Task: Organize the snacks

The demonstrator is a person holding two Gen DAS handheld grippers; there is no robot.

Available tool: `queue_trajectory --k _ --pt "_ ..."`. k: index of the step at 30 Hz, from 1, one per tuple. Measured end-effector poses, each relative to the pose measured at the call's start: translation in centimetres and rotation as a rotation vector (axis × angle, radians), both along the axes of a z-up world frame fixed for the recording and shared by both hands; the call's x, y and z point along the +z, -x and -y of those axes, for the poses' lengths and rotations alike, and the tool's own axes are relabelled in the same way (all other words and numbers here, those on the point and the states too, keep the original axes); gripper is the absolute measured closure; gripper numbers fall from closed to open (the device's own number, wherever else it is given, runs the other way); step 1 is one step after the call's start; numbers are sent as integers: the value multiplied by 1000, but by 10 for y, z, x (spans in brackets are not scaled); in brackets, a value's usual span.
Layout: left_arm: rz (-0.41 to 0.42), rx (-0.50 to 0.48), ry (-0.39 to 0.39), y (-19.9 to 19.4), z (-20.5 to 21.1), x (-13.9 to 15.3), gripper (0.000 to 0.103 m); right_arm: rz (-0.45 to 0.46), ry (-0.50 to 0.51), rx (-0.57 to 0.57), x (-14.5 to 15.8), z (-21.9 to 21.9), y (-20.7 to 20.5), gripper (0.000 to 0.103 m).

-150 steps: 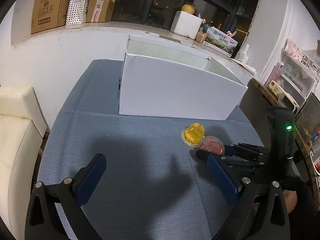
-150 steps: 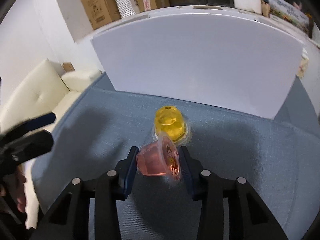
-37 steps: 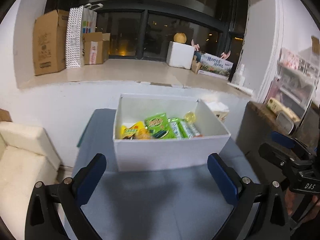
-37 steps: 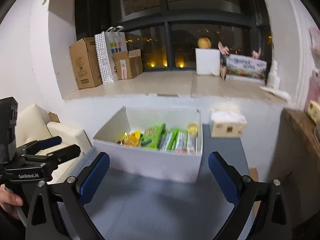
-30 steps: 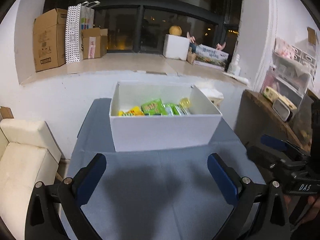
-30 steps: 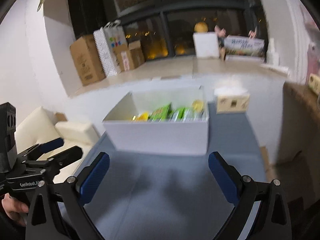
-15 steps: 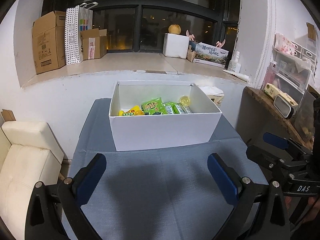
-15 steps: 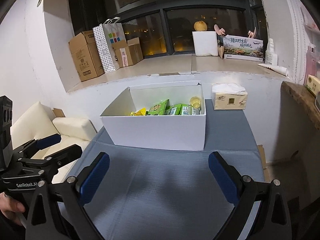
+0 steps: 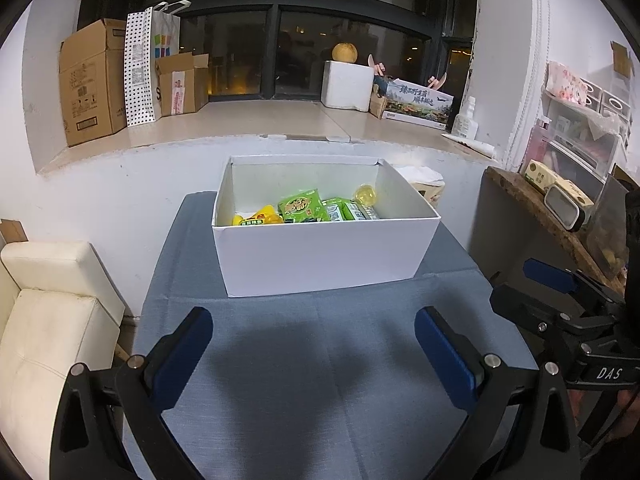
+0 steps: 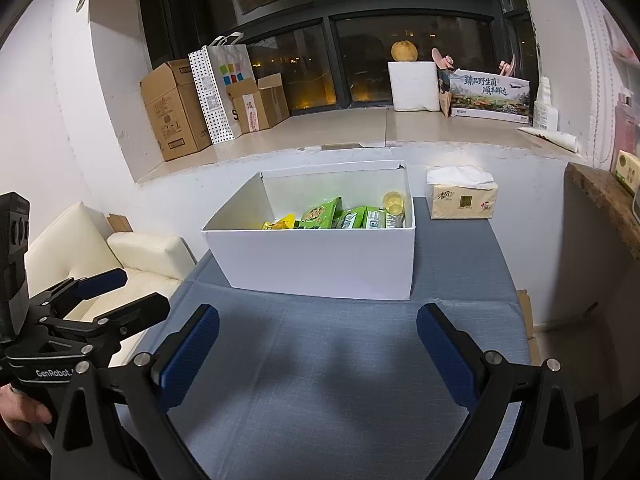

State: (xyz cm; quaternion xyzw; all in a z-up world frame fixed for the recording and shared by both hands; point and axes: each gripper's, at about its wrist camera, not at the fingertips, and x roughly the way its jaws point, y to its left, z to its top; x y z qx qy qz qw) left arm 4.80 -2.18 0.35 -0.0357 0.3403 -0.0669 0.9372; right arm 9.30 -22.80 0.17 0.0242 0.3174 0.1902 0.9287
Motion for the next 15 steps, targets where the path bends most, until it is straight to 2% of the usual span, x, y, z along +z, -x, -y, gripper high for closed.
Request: queue_trajectory --k 15 --pt "2 -4 2 0 2 0 0 5 -1 -2 2 1 1 2"
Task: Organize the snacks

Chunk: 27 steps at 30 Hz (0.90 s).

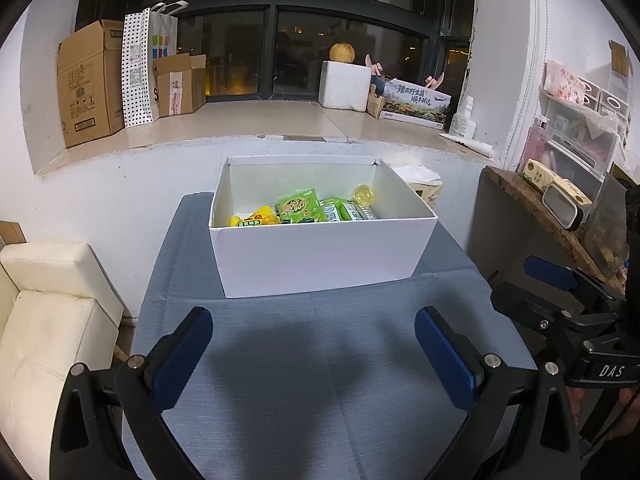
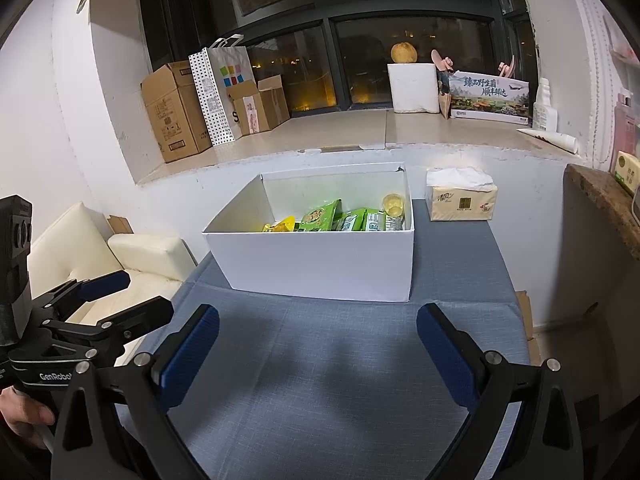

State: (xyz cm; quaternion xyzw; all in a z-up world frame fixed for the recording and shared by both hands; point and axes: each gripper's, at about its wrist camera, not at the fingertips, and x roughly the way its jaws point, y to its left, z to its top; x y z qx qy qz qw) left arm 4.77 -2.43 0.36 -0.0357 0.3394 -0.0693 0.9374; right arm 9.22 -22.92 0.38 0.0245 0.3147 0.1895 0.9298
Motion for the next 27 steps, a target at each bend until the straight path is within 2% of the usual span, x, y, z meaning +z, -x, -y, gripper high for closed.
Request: queue_trajectory --k 27 --pt "2 4 0 5 1 2 0 -6 -2 -1 0 1 1 2"
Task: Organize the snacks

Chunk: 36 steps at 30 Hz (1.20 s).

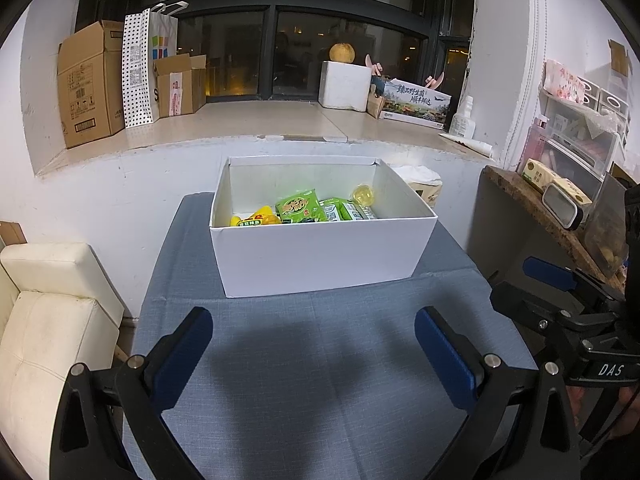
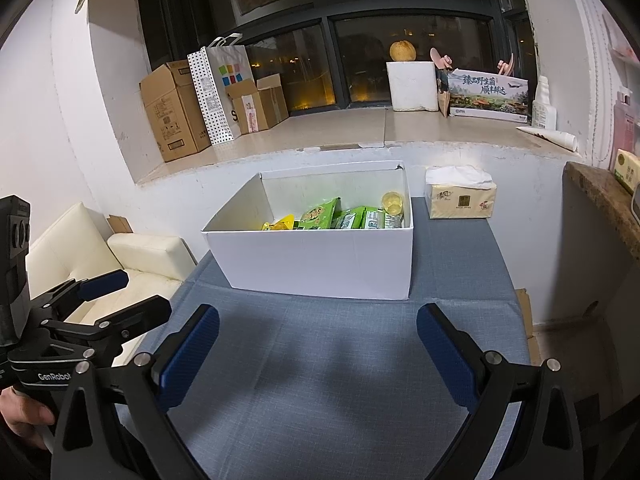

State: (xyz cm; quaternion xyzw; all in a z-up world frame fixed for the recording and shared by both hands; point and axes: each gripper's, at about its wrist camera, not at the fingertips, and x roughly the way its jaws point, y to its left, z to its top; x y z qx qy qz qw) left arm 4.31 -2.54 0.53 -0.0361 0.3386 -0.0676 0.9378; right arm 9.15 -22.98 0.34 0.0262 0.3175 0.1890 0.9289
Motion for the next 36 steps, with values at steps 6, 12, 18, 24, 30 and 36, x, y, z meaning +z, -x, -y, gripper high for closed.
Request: queue_trajectory --k 6,12,18,24,30,36 --pt "-1 -2 0 -1 0 0 0 3 -1 2 1 0 2 2" --pt "3 -5 -4 0 1 1 0 3 -2 2 1 0 1 2" --pt "2 -3 -4 0 1 1 0 3 -1 2 1 0 2 1" --pt "2 -4 -4 1 2 1 0 2 -1 3 2 0 2 2" --pt "2 -6 -3 1 2 1 0 2 -1 4 2 0 2 2" --pt "3 -6 -2 1 3 1 0 1 -2 3 1 0 2 1"
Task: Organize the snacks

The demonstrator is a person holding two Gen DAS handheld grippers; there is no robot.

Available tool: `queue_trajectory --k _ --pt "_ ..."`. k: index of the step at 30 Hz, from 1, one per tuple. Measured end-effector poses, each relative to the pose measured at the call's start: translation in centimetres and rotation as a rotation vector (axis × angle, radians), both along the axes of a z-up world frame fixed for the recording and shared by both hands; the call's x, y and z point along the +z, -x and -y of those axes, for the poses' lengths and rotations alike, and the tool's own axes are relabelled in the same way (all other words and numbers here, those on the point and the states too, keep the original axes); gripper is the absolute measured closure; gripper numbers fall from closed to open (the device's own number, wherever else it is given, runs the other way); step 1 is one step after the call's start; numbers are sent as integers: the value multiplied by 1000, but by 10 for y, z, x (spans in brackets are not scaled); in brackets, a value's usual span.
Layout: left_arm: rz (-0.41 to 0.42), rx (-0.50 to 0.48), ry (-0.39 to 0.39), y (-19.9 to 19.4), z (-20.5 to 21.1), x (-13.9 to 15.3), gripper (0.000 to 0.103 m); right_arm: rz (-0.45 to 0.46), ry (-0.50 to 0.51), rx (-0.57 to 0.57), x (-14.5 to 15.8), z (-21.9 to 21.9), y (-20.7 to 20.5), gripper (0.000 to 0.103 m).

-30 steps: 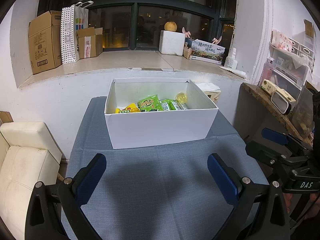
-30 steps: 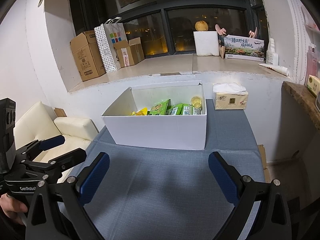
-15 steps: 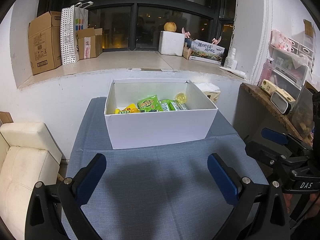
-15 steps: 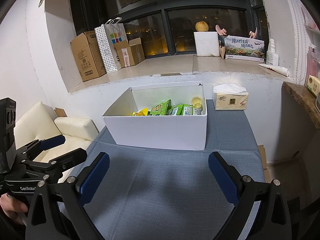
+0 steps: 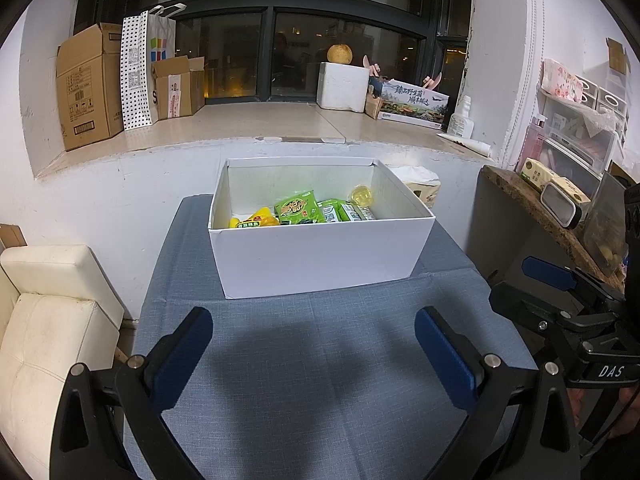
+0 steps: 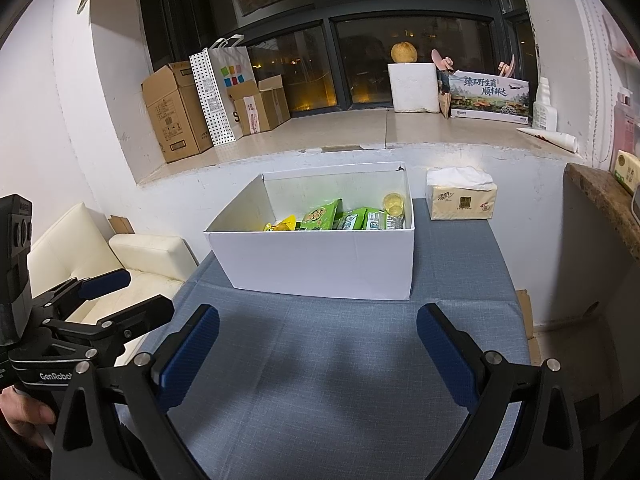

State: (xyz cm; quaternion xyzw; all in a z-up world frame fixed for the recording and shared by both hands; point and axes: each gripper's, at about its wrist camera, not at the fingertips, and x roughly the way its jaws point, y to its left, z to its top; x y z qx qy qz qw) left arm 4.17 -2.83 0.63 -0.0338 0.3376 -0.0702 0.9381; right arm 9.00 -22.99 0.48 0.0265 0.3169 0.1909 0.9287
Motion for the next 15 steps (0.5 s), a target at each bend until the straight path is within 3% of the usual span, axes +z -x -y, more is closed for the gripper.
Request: queue_trajectory --k 15 --pt "21 -29 2 4 2 4 0 -2 0 1 -1 0 1 1"
